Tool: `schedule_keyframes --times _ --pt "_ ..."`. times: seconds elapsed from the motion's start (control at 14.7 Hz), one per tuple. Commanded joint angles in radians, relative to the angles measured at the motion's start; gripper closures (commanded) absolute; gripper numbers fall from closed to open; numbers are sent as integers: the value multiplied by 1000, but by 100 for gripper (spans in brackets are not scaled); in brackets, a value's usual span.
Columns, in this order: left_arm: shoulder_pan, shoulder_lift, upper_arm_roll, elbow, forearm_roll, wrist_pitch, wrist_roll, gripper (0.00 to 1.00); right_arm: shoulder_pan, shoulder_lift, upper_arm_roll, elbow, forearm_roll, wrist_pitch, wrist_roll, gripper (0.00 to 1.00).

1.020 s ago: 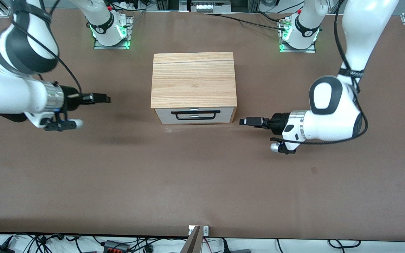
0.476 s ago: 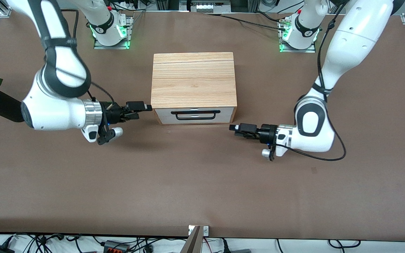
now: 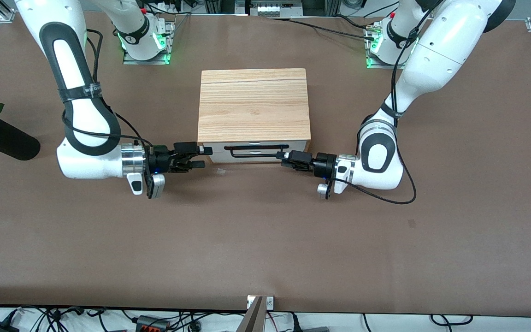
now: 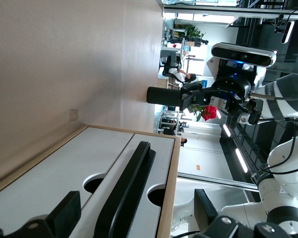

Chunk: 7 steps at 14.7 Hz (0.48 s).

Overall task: Pull top drawer with both arms simultaneously
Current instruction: 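Close the right gripper and the left gripper on the black handle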

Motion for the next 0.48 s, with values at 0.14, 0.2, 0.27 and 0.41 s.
schedule_keyframes --times 0.14,0.2,0.27,0.41 --pt "3 6 0 -26 -50 -30 79 11 43 47 6 -34 183 25 -146 0" --pt "8 11 0 -26 -50 -44 79 18 47 52 6 -53 201 25 -149 0" --pt "8 20 0 -26 -56 -62 81 23 48 55 6 -68 223 21 -165 0" --pt "5 25 0 -32 -73 -79 82 27 48 55 8 -89 238 5 -213 16"
